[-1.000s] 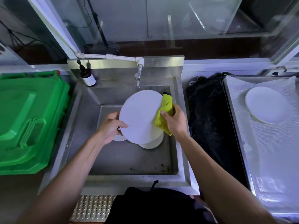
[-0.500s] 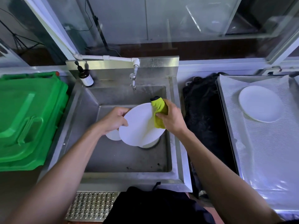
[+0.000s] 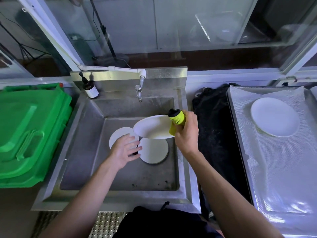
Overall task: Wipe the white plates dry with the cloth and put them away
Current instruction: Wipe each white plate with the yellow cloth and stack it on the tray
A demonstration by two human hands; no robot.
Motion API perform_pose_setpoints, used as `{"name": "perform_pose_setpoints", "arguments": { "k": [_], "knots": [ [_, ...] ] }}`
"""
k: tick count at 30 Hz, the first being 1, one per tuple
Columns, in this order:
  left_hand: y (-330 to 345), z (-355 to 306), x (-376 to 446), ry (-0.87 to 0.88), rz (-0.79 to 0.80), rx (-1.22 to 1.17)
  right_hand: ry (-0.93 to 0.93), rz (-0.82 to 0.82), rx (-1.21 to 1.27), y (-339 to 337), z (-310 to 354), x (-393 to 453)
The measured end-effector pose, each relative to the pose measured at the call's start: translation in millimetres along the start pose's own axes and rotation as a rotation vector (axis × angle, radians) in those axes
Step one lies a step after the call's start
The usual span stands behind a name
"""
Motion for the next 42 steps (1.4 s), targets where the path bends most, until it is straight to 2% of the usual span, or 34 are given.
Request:
{"name": "perform_pose_setpoints", "arguments": {
  "k": [2, 5, 9, 12, 16, 20, 26, 28, 31, 34, 37, 42],
  "knots": [
    [4, 10, -1, -0.131, 0.105, -0.145, -0.017, -0.027, 0.001, 0, 3, -2],
    [24, 0, -7, -0.131, 0.199, -0.273, -0.085, -0.042, -0.020, 2, 13, -7],
    [40, -16, -15, -0.080, 0.138, -0.344, -0.138, -0.044, -0.102, 5, 19, -19],
    [46, -17, -21, -0.086, 0.138, -0.400, -0.176, -0.039, -0.120, 4, 19, -26],
    [48, -21, -25, -0.003, 0.133, -0.534, -0.225, -0.033, -0.154, 5, 16, -36],
    [39, -22, -23, 0.040, 0.120, -0.520, -0.287, -0.016, -0.172, 9, 12, -41],
    [14, -27, -14, 0.097, 0.094, -0.486, -0.388, 0.165, -0.212, 28, 8, -47],
    [5, -29, -10, 0.117, 0.087, -0.457, -0.323, 0.250, -0.198, 35, 8, -48],
    [-9, -32, -3, 0.153, 0.077, -0.422, -0.068, 0.412, -0.083, 52, 8, -47],
    [-24, -35, 5, 0.181, 0.077, -0.386, 0.156, 0.474, 0.050, 68, 21, -44],
    [-39, -37, 12, 0.173, 0.089, -0.365, 0.195, 0.465, 0.098, 86, 47, -43],
    [-62, -47, 23, 0.169, 0.159, -0.357, 0.146, 0.421, -0.033, 124, 85, -45]
  ]
}}
Point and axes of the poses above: each hand's wrist, its own x-axis towards the middle knuckle, its own y-axis out of the palm, z = x × y, the point moved 5 cm from there along x, towards the middle knuckle, and after that the axes turned 9 degrees about -x, right-handed, at the moved point
